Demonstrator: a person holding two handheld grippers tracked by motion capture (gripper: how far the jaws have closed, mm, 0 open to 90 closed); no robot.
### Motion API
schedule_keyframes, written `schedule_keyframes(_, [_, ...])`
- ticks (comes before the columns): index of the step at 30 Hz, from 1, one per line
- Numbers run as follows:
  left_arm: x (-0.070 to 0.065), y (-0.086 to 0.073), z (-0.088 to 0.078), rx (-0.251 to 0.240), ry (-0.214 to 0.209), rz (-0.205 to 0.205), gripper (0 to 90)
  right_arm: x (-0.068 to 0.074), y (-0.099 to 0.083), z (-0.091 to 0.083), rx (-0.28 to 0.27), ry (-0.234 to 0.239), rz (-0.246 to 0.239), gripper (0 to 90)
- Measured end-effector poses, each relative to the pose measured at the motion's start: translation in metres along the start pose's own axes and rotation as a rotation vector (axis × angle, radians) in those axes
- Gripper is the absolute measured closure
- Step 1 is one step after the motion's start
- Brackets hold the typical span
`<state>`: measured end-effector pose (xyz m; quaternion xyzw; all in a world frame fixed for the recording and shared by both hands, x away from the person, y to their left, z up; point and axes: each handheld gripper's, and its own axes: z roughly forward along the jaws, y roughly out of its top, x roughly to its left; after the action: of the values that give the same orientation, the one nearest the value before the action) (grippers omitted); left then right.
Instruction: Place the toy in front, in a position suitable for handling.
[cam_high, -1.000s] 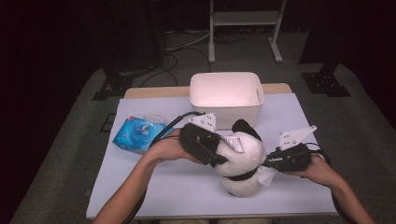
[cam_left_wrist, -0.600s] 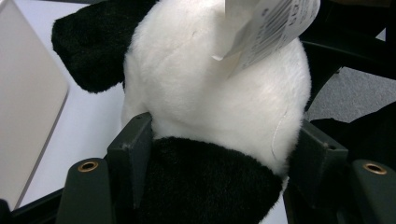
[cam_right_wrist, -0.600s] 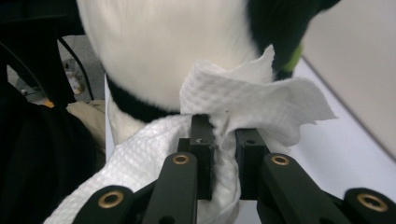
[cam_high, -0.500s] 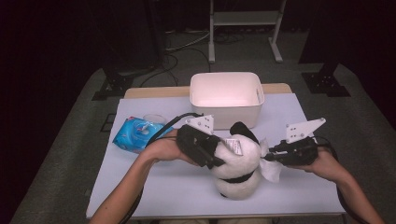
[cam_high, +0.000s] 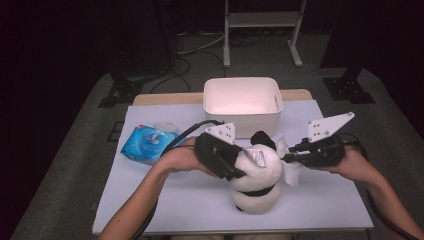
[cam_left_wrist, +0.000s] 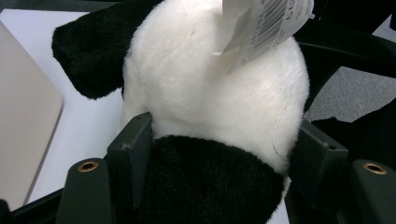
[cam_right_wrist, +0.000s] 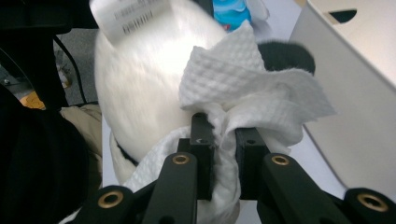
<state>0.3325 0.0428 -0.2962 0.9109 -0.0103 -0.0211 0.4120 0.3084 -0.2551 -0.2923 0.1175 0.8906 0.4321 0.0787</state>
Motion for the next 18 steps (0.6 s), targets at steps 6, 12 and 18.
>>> schedule_keyframes(6, [0.0, 0.004, 0.003, 0.006, -0.004, 0.01, 31.1, 0.001, 0.021, 0.0, -0.002, 0.012, -0.037, 80.3])
schedule_keyframes(12, [-0.001, 0.009, 0.007, 0.011, -0.009, 0.021, 31.2, 0.003, 0.038, 0.006, -0.005, 0.03, -0.072, 80.2])
schedule_keyframes(18, [0.0, 0.008, 0.004, 0.004, -0.003, 0.017, 31.9, 0.003, 0.033, 0.007, 0.007, 0.025, -0.061, 80.4])
